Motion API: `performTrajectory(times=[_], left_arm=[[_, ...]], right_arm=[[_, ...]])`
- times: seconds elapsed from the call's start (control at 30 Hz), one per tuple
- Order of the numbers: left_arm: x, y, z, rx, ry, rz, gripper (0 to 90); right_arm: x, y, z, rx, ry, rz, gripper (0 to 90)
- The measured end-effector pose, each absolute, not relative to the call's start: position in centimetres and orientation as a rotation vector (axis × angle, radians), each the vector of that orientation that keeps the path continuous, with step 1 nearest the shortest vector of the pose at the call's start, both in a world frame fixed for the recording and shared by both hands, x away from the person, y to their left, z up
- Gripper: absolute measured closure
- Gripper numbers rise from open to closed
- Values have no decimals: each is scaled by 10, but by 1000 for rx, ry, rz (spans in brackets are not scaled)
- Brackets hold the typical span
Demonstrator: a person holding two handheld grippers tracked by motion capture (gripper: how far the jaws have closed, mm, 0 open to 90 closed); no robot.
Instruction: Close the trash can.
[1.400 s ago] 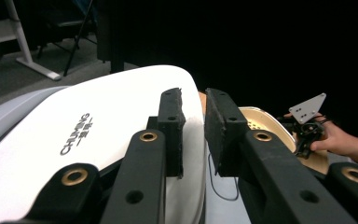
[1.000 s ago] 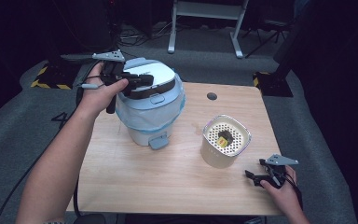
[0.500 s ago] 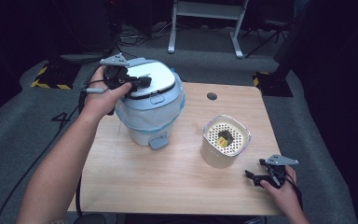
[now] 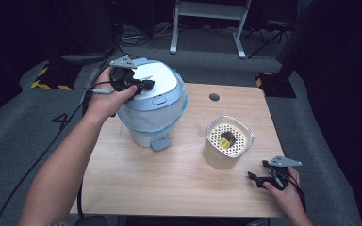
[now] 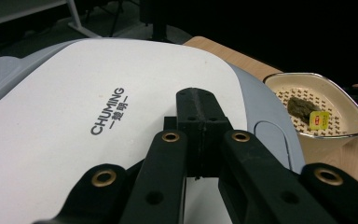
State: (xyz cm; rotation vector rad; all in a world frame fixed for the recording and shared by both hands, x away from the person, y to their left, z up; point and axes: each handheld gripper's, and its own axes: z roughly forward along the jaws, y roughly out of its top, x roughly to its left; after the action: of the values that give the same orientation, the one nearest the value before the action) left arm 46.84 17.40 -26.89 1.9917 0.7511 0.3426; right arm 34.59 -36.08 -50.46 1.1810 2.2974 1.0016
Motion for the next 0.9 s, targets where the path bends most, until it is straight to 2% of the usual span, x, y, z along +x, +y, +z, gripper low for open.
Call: performTrajectory(times=[0.3, 0.77, 0.9], left_arm=[[468, 170, -265, 2028, 780, 346, 900], [466, 158, -262, 2095, 802, 426, 900], [467, 163, -264, 2043, 816, 369, 896]], right_arm=[[346, -361, -505, 1181, 2298, 1001, 138], [345, -360, -505, 1163, 2309, 1010, 145], [345, -360, -505, 1163, 2310, 1010, 145]])
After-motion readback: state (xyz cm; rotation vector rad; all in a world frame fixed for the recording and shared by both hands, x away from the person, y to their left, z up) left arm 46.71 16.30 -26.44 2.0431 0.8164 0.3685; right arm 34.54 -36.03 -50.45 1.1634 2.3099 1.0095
